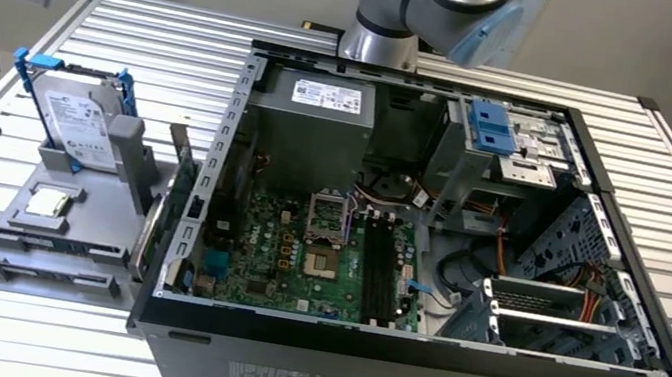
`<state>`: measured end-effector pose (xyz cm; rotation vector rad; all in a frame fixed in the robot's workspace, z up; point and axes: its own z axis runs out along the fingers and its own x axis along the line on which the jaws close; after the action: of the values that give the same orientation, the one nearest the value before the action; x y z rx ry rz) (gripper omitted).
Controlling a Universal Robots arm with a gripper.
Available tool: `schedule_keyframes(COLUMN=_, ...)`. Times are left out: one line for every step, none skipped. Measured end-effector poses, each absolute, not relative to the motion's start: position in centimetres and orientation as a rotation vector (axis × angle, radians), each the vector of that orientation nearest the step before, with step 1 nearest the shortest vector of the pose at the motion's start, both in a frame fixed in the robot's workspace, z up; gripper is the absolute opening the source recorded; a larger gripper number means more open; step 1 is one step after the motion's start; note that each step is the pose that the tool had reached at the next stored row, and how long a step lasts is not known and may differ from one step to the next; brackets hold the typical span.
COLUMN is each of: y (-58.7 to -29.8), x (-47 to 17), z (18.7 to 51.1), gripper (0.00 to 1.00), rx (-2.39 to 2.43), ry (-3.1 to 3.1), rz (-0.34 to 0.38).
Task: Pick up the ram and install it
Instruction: 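Pick up the ram and move it above insertion slot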
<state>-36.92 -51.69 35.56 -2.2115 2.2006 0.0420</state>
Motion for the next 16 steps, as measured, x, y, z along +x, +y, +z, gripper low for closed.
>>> schedule_keyframes(y=-51.7, x=-36.9, z=35.5, gripper=1.0, rx=-2.212, ry=2.201, rz=0.042)
schedule_keyframes(y=-51.7, x=-36.9, z=35.5, gripper=1.0, rx=-2.212, ry=2.201, rz=0.042)
schedule_keyframes(y=-51.7, x=-36.9, z=35.4, gripper=1.0, rx=-2.212, ry=2.201, rz=0.042)
schedule_keyframes(y=-51.7, x=-36.9, z=35.4, gripper=1.0, rx=-2.212, ry=2.201, rz=0.042)
schedule_keyframes(y=-51.7, x=-36.9, z=35.3, gripper=1.0, rx=-2.212, ry=2.201, rz=0.042)
schedule_keyframes(y=-51.7, x=-36.9, z=35.3, gripper=1.0, rx=-2.212, ry=2.201, rz=0.042)
schedule_keyframes(y=-51.7, x=-36.9, z=35.2, gripper=1.0, rx=-2.212, ry=2.201, rz=0.042)
schedule_keyframes(y=-51.7, x=-36.9, z=35.2, gripper=1.0, rx=-2.212, ry=2.201, rz=0.042)
schedule_keyframes(y=-51.7, x=-36.9, z=35.1, gripper=1.0, rx=-2.212, ry=2.201, rz=0.042)
schedule_keyframes(y=-51.7, x=-36.9, z=35.1, gripper=1.0, rx=-2.212, ry=2.2, rz=0.042)
schedule_keyframes(y=-51.7, x=-36.9, z=35.0, gripper=1.0, rx=-2.211, ry=2.201, rz=0.042)
schedule_keyframes(y=-51.7, x=-36.9, z=34.9, gripper=1.0, rx=-2.212, ry=2.201, rz=0.042)
schedule_keyframes(y=-51.7, x=-36.9, z=34.8, gripper=1.0, rx=-2.212, ry=2.201, rz=0.042)
schedule_keyframes(y=-51.7, x=-36.9, z=34.7, gripper=1.0, rx=-2.211, ry=2.201, rz=0.042)
schedule_keyframes(y=-51.7, x=-36.9, z=34.6, gripper=1.0, rx=-2.212, ry=2.201, rz=0.042)
schedule_keyframes(y=-51.7, x=-36.9, z=34.5, gripper=1.0, rx=-2.211, ry=2.2, rz=0.042)
